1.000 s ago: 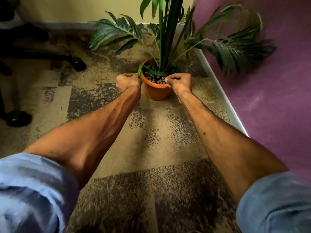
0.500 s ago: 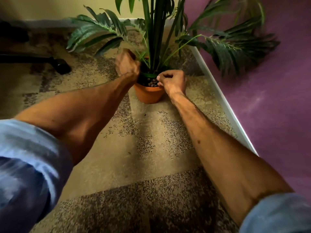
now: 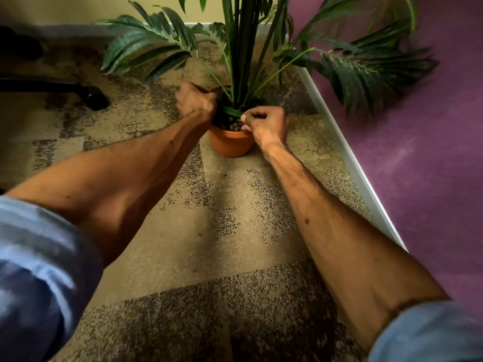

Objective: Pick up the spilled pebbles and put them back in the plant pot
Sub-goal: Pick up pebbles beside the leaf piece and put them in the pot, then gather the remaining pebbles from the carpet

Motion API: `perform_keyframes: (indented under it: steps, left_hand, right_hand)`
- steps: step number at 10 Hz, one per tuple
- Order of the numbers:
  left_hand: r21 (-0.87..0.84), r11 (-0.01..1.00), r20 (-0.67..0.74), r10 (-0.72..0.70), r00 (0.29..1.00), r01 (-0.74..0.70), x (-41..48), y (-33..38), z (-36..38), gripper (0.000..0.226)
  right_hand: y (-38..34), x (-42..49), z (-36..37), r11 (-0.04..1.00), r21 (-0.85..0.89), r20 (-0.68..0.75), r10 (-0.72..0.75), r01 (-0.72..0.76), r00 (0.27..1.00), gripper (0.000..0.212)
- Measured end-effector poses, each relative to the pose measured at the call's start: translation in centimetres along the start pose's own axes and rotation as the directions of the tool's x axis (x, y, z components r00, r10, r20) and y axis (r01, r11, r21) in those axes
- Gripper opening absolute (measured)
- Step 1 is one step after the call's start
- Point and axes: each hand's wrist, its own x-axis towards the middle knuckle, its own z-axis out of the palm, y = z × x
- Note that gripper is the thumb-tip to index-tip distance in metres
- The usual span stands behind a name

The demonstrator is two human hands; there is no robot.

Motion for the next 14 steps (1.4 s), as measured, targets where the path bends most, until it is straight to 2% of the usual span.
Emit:
perform_keyframes:
  steps: [1,2,3,4,5,6,8,9,10,11,12,13,14]
  left_hand:
    - [-0.013,1.000,0.039,-0.005,0.999,0.006,-1.2,0.9,-1.2,0.047]
    - [-0.016,0.999,0.014,-0.030,0.999,0.030,-0.7,0.7,-1.4,0.040]
    - [0.027,0.999,0.014,-0.036,0.999,0.036,-0.2,-0.3,-1.9,0.042]
    - [0.092,0.996,0.055,-0.002,0.998,-0.003,-0.8,-1.5,-2.3,0.039]
    - [0.151,0.986,0.087,0.054,0.995,-0.067,-1.2,-2.1,-2.1,0.037]
    - [0.195,0.975,0.120,0.085,0.989,-0.107,-1.3,-1.8,-2.2,0.040]
    - [0.202,0.965,0.138,0.140,0.980,-0.166,-0.6,-1.9,-2.3,0.039]
    - [0.175,0.965,0.082,0.182,0.980,-0.194,-1.0,-1.7,-2.5,0.034]
    - [0.150,0.957,0.045,0.245,0.969,-0.249,-2.3,-1.8,-2.7,0.037]
    - [0.249,0.872,0.064,0.418,0.906,-0.421,-4.4,-2.6,-2.7,0.043]
    - [0.289,0.775,0.248,0.507,0.825,-0.563,-6.0,-3.7,-2.0,0.054]
    - [0.325,0.707,0.329,0.539,0.776,-0.629,-6.7,-4.6,-1.7,0.062]
    - [0.309,0.669,0.269,0.620,0.737,-0.676,-7.9,-5.4,-1.5,0.057]
  right_hand:
    - [-0.1,0.0,0.2,1.000,-0.004,-0.011,0.004,-0.004,1.000,0.004]
    - [-0.2,-0.1,0.2,1.000,-0.012,-0.008,0.011,-0.011,1.000,0.003]
    - [-0.6,-0.3,0.2,0.994,-0.101,-0.004,-0.033,0.032,0.999,0.008]
    - [-1.4,-0.8,0.3,0.926,-0.326,0.042,-0.188,0.191,0.981,0.016]
    - [-2.1,-0.9,0.8,0.820,-0.453,0.162,-0.310,0.350,0.937,0.020]
    - [-2.0,-0.7,1.1,0.707,-0.545,0.247,-0.379,0.451,0.892,0.026]
    - [-1.1,-0.2,0.8,0.595,-0.584,0.320,-0.456,0.551,0.831,0.037]
    - [-0.9,-0.4,0.5,0.608,-0.562,0.290,-0.491,0.562,0.821,0.031]
    - [-0.5,-0.6,0.0,0.708,-0.460,0.123,-0.546,0.535,0.828,0.022]
    - [0.0,0.0,-0.6,0.887,-0.351,-0.103,-0.357,0.302,0.928,0.017]
    - [0.8,0.9,-0.9,0.982,-0.184,-0.205,-0.071,0.033,0.976,0.013]
    - [1.0,1.3,-1.5,0.998,0.046,-0.215,0.042,-0.033,0.976,0.013]
    - [1.6,1.2,-3.5,0.974,0.222,-0.265,0.099,-0.039,0.959,0.031]
